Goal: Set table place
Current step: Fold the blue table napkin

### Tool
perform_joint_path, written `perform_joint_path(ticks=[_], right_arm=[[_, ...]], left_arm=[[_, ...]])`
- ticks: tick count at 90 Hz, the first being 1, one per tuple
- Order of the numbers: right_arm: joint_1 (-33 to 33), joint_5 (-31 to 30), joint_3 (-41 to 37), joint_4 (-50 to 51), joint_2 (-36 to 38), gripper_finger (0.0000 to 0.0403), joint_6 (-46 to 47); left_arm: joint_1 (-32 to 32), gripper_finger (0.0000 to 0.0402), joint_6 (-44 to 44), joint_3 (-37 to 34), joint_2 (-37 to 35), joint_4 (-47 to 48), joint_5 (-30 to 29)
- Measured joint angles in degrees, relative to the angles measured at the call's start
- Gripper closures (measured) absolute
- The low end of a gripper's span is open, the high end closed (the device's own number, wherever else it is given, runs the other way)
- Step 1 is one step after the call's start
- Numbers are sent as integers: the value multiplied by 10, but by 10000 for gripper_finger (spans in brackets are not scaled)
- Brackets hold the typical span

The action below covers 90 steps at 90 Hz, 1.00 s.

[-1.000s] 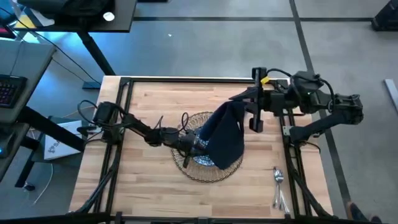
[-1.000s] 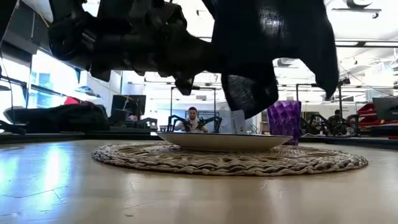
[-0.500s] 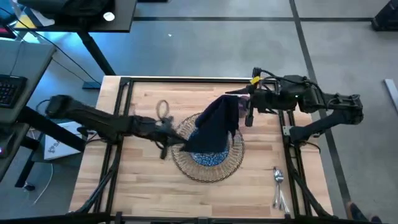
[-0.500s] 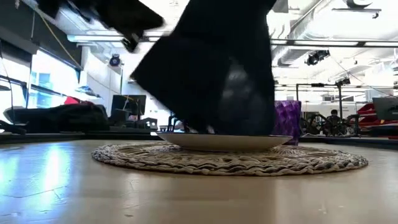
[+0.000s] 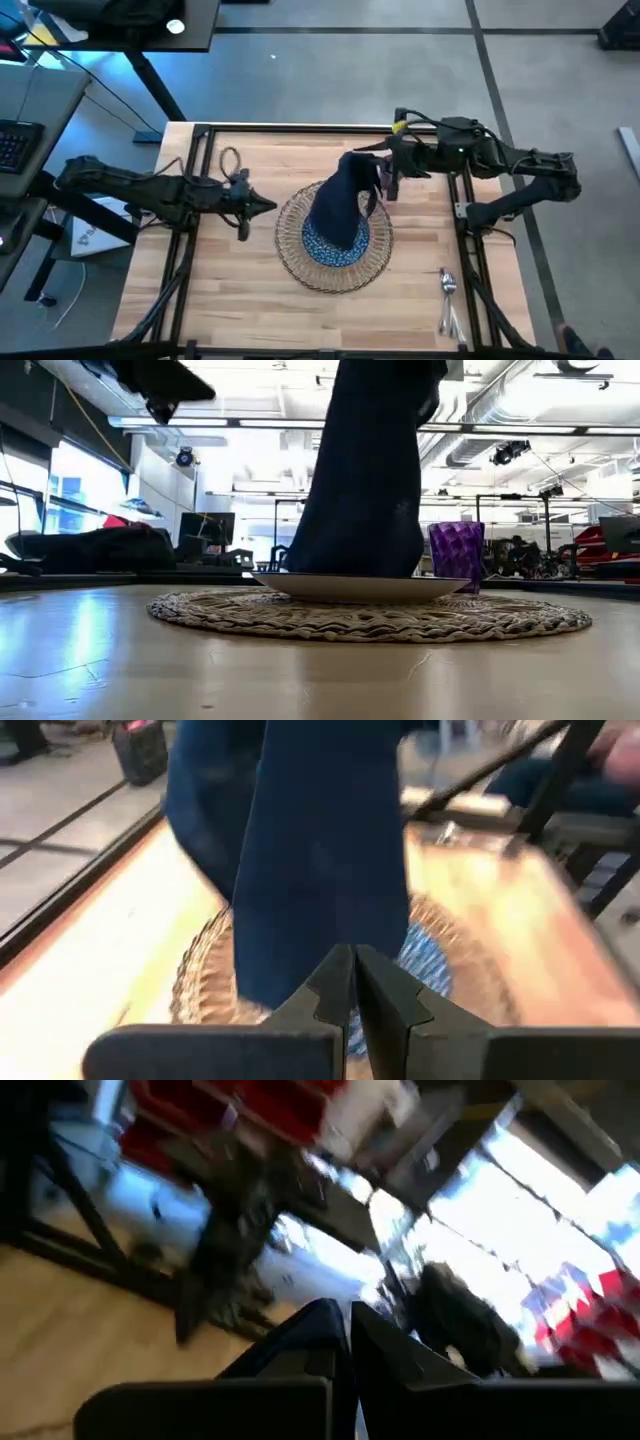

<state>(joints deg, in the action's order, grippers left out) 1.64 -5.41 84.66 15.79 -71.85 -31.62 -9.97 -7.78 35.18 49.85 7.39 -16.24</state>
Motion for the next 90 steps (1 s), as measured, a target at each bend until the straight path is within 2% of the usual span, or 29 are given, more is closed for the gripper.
perform_joint_path(ticks=[11, 28, 39, 50, 67, 90], right_arm=[[10, 44, 0, -36, 2, 403, -3], [23, 67, 0, -44, 5, 403, -3], [34, 69, 0, -44, 10, 403, -3], [42, 74, 0, -45, 15, 403, -4], [44, 74, 0, -45, 16, 403, -14], [44, 74, 0, -44, 16, 403, -17]], left_arm=[[13, 369, 18, 0, 69, -57, 16], [57, 286, 38, 0, 152, -144, 52], [95, 235, 35, 0, 174, -169, 120], [114, 200, 34, 0, 214, -205, 197], [108, 181, 34, 0, 309, -306, 292], [83, 183, 1, 0, 417, -426, 310]])
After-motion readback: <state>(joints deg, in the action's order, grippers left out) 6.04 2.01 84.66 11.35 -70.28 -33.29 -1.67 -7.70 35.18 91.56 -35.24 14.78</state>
